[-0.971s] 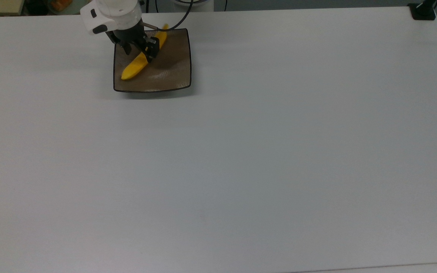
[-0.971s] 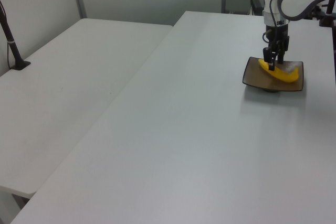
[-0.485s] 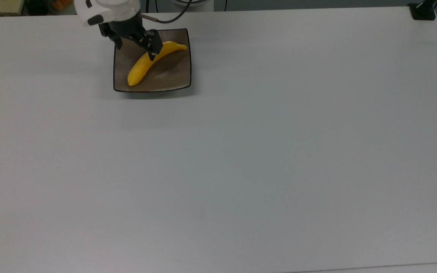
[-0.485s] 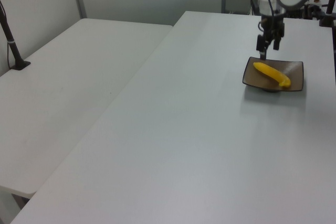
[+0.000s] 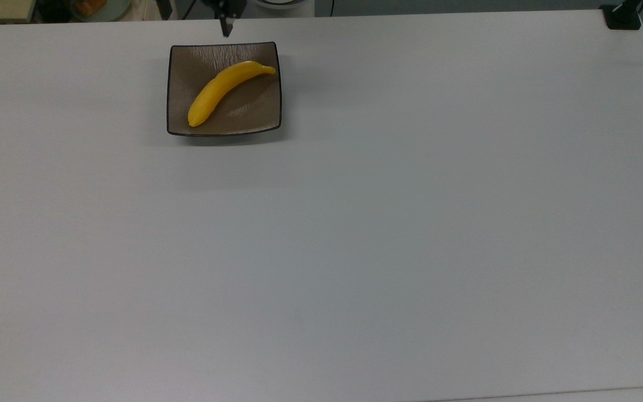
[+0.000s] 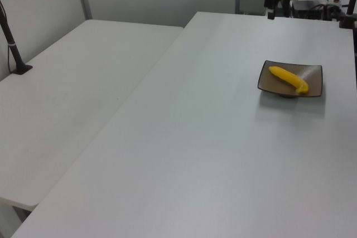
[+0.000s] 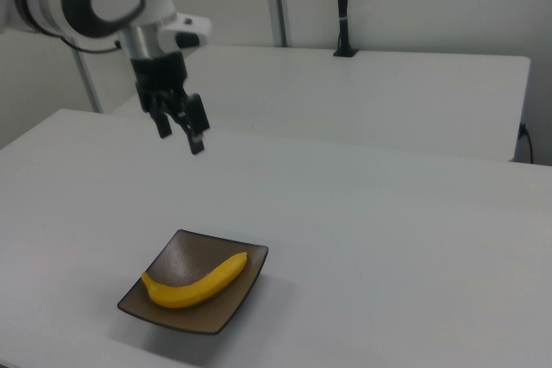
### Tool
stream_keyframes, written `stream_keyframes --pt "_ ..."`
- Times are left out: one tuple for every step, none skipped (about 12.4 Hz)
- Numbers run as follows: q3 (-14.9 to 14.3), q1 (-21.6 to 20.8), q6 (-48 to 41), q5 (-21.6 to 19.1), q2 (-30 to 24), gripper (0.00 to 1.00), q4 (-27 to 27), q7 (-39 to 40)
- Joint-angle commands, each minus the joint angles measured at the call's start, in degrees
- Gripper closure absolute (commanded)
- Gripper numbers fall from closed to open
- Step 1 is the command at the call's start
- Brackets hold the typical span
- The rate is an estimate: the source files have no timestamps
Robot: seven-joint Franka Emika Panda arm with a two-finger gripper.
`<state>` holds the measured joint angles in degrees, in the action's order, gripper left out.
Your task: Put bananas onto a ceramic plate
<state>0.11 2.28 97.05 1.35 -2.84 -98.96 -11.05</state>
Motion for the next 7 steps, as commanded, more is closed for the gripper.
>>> stream_keyframes --pt "1.5 -0.6 -6.3 -3.5 0.4 0.00 6.0 -0.5" --pt "2.3 -0.6 -5.7 -3.6 0.5 0.00 6.0 0.5" --pt "2.8 -0.6 -5.6 -3.6 0.7 0.00 5.8 3.3" --pt "2.8 -0.6 -4.7 -3.7 0.8 0.00 5.5 7.5" --pt "2.8 -0.6 -2.2 -3.9 0.8 0.00 5.4 10.5" --pt "2.8 -0.6 0.0 -3.9 0.7 0.00 4.7 11.7" --pt "2.8 -0.6 1.0 -3.9 0.6 0.00 3.9 11.5"
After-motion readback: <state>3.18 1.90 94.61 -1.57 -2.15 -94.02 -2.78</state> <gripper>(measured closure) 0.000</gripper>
